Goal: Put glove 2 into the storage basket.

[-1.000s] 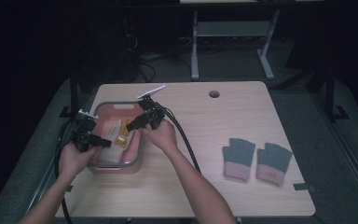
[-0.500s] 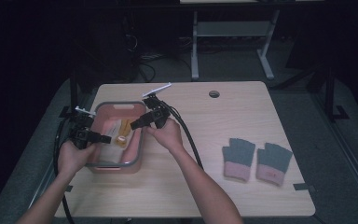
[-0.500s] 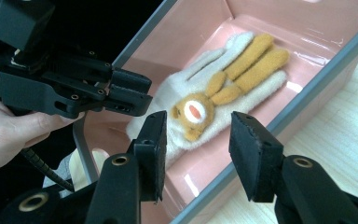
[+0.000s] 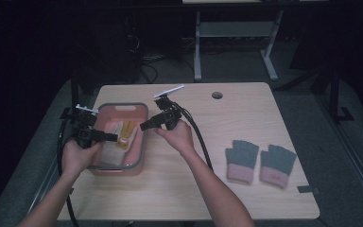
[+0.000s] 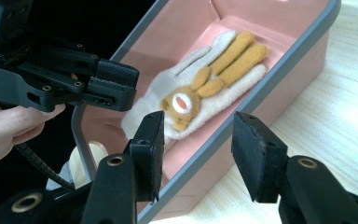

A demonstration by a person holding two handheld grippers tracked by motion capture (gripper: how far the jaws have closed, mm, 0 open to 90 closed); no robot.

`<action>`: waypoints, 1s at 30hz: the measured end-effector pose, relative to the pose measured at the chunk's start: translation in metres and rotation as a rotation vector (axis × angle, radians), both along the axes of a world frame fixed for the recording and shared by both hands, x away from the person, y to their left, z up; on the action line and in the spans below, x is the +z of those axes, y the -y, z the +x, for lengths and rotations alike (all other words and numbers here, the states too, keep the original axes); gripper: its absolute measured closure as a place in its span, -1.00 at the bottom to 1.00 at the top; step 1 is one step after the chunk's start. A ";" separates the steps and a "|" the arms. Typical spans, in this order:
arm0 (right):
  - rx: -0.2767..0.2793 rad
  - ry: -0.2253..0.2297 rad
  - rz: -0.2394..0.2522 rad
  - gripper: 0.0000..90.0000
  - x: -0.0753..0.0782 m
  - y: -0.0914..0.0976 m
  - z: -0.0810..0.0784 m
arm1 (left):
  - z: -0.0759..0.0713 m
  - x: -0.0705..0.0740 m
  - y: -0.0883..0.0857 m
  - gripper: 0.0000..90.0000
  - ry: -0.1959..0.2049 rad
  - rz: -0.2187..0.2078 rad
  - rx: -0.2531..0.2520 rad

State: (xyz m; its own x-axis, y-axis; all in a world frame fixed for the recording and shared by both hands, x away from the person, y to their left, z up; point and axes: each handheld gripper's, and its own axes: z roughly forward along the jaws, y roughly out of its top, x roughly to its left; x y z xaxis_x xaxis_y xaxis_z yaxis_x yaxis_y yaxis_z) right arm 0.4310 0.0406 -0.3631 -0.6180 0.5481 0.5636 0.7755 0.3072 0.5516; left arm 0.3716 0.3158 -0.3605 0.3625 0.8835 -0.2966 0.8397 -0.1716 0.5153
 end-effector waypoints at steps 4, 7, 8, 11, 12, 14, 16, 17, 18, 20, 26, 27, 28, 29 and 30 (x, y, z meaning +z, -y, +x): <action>-0.001 -0.001 0.013 0.18 0.000 0.005 -0.001 | -0.001 0.005 0.004 0.27 0.015 -0.016 -0.009; -0.001 0.000 0.014 0.17 -0.001 0.010 -0.002 | -0.002 0.008 0.009 0.24 0.025 -0.022 -0.018; 0.002 0.004 0.016 0.17 -0.001 0.012 -0.002 | -0.002 0.008 0.010 0.24 0.031 -0.025 -0.018; -0.006 -0.001 0.019 0.16 -0.002 0.018 -0.004 | -0.002 0.011 0.014 0.22 0.040 -0.039 -0.026; -0.009 -0.001 0.017 0.15 -0.002 0.020 -0.004 | -0.003 0.012 0.016 0.21 0.044 -0.044 -0.029; -0.013 0.000 0.012 0.15 -0.002 0.023 -0.004 | -0.003 0.014 0.021 0.19 0.048 -0.046 -0.036; -0.012 0.012 0.005 0.15 -0.001 0.026 -0.005 | -0.003 0.016 0.025 0.19 0.058 -0.054 -0.043; -0.014 0.008 0.002 0.15 0.000 0.028 -0.006 | -0.003 0.017 0.028 0.19 0.061 -0.058 -0.052; -0.011 0.015 0.005 0.15 0.001 0.031 -0.007 | -0.003 0.018 0.030 0.19 0.062 -0.057 -0.057; -0.014 0.022 0.004 0.14 0.001 0.034 -0.008 | -0.004 0.020 0.035 0.18 0.069 -0.062 -0.066; -0.035 0.018 0.007 0.14 0.001 0.047 -0.011 | -0.005 0.025 0.045 0.17 0.084 -0.077 -0.098; -0.040 0.021 0.007 0.13 0.001 0.048 -0.011 | -0.005 0.026 0.047 0.16 0.086 -0.081 -0.096; -0.046 0.016 0.010 0.13 0.001 0.050 -0.011 | -0.006 0.026 0.048 0.16 0.088 -0.081 -0.102; -0.047 0.013 0.007 0.13 0.001 0.052 -0.012 | -0.006 0.027 0.049 0.16 0.092 -0.091 -0.100; -0.047 0.020 0.004 0.12 0.000 0.054 -0.012 | -0.006 0.028 0.051 0.15 0.094 -0.091 -0.106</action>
State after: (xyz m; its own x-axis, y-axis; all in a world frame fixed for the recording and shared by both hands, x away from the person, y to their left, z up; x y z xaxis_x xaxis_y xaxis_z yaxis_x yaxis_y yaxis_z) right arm 0.4189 -0.0132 -0.3628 -0.6026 0.5745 0.5539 0.7779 0.2679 0.5684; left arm 0.3654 0.2653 -0.3329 0.4823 0.8099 -0.3338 0.7669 -0.2062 0.6078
